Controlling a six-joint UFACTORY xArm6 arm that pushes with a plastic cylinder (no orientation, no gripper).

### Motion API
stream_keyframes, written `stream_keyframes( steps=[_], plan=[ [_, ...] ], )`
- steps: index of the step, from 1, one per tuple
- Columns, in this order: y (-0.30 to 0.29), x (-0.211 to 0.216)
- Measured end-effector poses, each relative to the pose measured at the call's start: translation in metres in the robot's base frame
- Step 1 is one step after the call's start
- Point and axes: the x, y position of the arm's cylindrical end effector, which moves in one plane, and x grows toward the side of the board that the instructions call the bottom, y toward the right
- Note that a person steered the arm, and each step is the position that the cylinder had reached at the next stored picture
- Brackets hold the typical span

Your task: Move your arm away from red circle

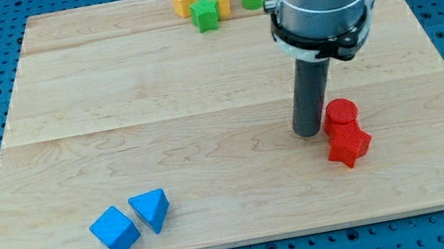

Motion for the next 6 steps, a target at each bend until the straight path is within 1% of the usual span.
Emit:
stream_keyframes(
  steps=[3,4,5,6],
  plan=[
    [-0.009,0.0],
    [-0.016,-0.019],
    [-0.016,-0.057],
    [0.037,-0.116]
  ],
)
